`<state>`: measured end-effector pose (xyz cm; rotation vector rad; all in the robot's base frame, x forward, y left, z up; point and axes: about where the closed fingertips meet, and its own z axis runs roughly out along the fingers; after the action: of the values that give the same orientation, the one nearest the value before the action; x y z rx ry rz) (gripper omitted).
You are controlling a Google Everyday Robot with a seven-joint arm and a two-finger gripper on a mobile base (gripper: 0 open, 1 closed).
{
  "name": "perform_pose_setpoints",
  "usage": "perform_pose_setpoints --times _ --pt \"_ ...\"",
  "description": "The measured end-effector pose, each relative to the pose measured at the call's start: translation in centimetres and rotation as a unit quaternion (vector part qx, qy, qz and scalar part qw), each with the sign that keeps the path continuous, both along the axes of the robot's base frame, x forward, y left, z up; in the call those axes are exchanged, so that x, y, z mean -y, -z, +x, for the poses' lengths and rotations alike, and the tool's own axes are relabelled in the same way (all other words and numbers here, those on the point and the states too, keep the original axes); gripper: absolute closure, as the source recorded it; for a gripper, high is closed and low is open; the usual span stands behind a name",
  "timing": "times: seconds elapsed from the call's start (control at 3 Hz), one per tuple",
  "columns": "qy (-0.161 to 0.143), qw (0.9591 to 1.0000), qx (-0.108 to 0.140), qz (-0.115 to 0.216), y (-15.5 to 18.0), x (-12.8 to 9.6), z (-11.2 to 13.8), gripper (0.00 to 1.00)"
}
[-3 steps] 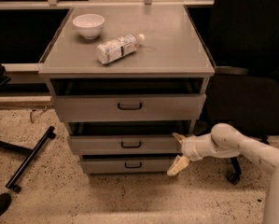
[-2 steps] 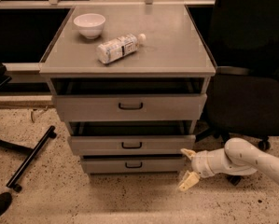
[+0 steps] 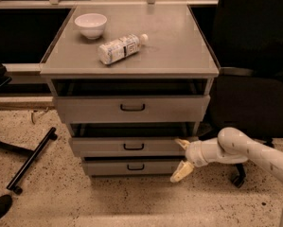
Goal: Open middle drawer
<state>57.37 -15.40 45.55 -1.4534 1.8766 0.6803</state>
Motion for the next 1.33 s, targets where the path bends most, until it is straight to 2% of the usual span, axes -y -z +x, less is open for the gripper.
perform_pose_setpoints --times 0.33,0.67,1.0,1.33 --pt "-0.03 0.9987 0.04 -0.005 -1.9 -2.9 4.4 0.0" --pt "-0.053 0.9966 0.062 -0.007 -2.5 -5.2 7.1 0.0" --pt "-0.068 0.9961 0.053 -0.019 -0.9 -6.3 8.3 0.0" --pt "-0.065 0.9973 0.019 -0.027 2.6 -6.0 8.0 0.0"
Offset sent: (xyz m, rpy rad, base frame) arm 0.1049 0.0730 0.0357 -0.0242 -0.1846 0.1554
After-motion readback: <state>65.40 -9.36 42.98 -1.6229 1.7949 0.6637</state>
